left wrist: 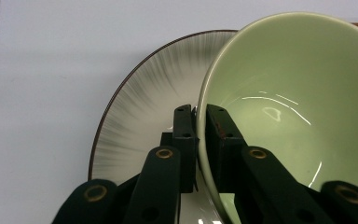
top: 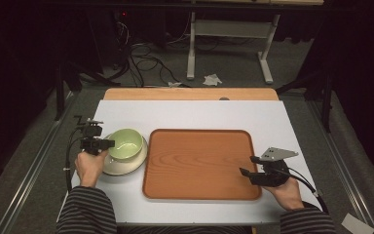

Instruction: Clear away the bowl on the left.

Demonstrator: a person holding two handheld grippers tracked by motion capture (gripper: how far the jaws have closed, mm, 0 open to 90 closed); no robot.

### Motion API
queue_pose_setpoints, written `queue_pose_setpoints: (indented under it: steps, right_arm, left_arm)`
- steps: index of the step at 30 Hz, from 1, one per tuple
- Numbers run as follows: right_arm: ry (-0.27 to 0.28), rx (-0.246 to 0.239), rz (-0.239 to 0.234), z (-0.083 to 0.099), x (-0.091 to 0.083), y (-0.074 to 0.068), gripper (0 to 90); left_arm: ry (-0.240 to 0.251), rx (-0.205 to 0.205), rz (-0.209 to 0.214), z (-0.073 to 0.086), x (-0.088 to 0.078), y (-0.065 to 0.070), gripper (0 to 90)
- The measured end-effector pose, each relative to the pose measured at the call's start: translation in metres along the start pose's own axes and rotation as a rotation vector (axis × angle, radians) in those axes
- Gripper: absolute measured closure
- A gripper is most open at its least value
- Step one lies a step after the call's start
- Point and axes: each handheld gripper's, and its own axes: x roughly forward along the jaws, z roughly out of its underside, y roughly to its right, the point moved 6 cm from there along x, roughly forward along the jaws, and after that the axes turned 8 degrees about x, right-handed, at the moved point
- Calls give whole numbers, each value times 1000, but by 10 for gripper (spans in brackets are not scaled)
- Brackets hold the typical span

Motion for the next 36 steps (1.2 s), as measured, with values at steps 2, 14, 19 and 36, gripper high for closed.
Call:
queue_pose_setpoints:
  steps: [2, 14, 19, 36]
  right_arm:
    - [0, -3, 2, 0, 0, 0, 402]
    - [1, -9, 6, 0, 0, 0, 402]
    - [1, -8, 6, 0, 0, 0, 402]
    - [2, -3, 4, 0, 0, 0, 401]
  left_arm:
    - [0, -4, 8, 0, 0, -1, 830]
    - [25, -53, 37, -2, -1, -5, 833]
    - [46, -58, 27, -3, -3, -5, 832]
    - [127, -82, 42, -8, -18, -7, 828]
